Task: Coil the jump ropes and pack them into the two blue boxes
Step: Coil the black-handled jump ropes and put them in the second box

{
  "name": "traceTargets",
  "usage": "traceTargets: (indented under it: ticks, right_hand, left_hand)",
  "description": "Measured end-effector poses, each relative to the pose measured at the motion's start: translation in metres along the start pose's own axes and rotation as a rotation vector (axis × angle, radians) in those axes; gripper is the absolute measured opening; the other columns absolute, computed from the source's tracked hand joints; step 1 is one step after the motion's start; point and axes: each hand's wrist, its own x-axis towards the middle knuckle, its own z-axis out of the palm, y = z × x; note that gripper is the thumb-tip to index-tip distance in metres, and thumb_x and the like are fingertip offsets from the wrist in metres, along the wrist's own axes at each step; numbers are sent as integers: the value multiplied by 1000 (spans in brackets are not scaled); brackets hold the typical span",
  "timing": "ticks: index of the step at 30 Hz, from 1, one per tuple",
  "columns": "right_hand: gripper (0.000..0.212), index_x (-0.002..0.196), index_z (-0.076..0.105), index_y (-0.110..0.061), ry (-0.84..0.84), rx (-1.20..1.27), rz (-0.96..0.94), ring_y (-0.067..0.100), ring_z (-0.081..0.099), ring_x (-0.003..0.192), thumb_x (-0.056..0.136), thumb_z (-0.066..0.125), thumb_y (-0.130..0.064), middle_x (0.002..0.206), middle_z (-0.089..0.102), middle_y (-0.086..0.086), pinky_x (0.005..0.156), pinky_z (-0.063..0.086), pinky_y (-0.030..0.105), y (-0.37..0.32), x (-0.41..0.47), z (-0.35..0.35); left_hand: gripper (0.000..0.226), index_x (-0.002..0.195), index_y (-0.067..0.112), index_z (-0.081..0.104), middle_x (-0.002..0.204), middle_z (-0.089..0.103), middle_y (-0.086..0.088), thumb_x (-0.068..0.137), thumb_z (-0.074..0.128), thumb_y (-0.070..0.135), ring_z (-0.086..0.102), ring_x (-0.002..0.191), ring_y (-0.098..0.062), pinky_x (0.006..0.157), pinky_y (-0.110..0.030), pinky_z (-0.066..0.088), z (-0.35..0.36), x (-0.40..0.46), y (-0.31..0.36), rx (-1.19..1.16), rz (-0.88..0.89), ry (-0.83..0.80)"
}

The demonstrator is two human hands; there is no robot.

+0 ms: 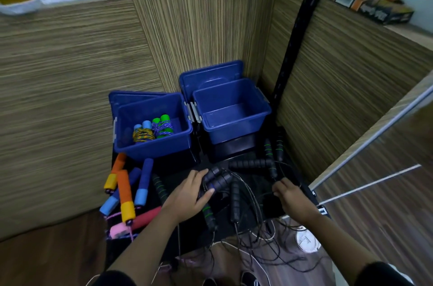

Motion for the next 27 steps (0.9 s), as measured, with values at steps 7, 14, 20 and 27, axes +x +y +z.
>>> traceTargets:
  ticks: [7,14,20,27]
  right_hand:
    - [31,88,62,-5,66,-104,116,34,54,59,64,63,14,79,50,13,56,49,38,-4,5,-18]
    - [45,89,74,-11,192,-462,230,39,59,79,48,76,6,85,54,17,98,35,63,-1,7,-36]
    - [43,74,75,-19,-41,-547,-15,27,68,90,33,82,-9,84,65,4,99,29,47,-2,-6,-8]
    - [45,137,44,-25,-325,-249,-111,20,52,120,92,50,-27,134,50,-4,95,43,30,-51,-3,8]
  left_hand:
    - [82,144,15,31,132,41,0,87,19,73,52,119,-20,97,-33,44,-3,-7,-2,-45,-1,22]
    - [80,144,15,32,135,41,0,89,21,72,50,122,-19,98,-33,44,-10,-16,-9,-63,10,53]
    - [77,145,17,29,136,39,2,90,23,70,49,123,-17,98,-37,46,-9,-19,-10,-70,-7,56]
    - [79,145,15,29,135,40,1,89,23,71,49,122,-17,98,-35,44,-6,-20,-9,-71,-13,53]
